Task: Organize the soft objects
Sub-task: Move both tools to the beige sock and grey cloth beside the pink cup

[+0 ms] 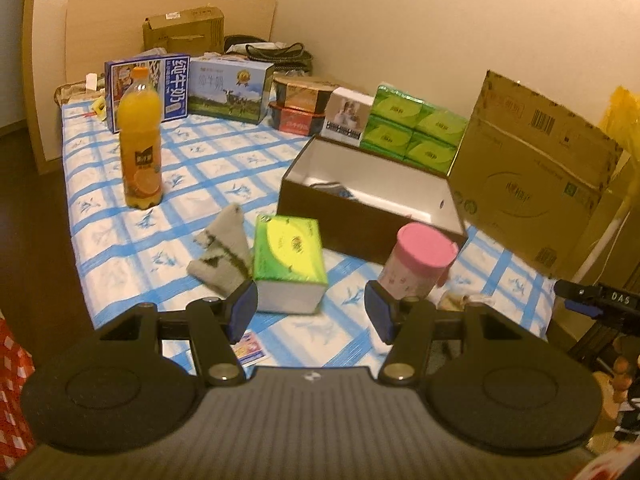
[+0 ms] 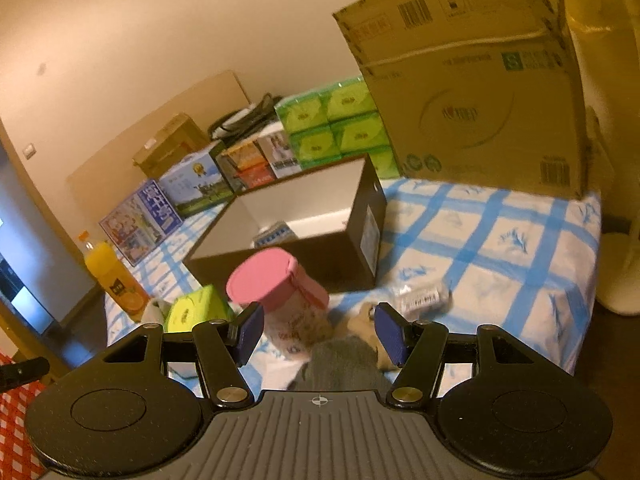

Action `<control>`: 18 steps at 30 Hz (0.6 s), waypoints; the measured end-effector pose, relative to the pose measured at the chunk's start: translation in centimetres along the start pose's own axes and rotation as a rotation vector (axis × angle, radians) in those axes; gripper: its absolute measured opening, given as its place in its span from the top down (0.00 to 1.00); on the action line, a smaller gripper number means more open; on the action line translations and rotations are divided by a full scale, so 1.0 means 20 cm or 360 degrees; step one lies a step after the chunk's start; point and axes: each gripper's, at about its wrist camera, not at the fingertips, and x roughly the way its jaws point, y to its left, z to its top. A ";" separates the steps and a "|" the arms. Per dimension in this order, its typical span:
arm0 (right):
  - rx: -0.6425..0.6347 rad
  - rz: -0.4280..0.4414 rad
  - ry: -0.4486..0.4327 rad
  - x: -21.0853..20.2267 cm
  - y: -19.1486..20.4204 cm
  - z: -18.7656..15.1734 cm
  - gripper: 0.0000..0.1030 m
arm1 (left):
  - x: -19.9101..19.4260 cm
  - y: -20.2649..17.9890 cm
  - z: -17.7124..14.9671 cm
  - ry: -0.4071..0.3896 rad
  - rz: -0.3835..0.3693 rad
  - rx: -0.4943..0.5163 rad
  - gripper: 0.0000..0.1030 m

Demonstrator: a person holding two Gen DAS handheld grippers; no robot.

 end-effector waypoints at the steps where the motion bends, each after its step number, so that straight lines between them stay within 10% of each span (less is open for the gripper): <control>1: 0.0001 -0.0009 0.0009 0.00 0.01 -0.02 0.40 | 0.00 0.02 -0.01 0.0006 0.0002 0.0005 0.46; 18: -0.0064 -0.0133 0.0110 0.16 0.01 -0.17 0.40 | 0.12 0.27 -0.17 0.0068 0.0088 0.0017 0.46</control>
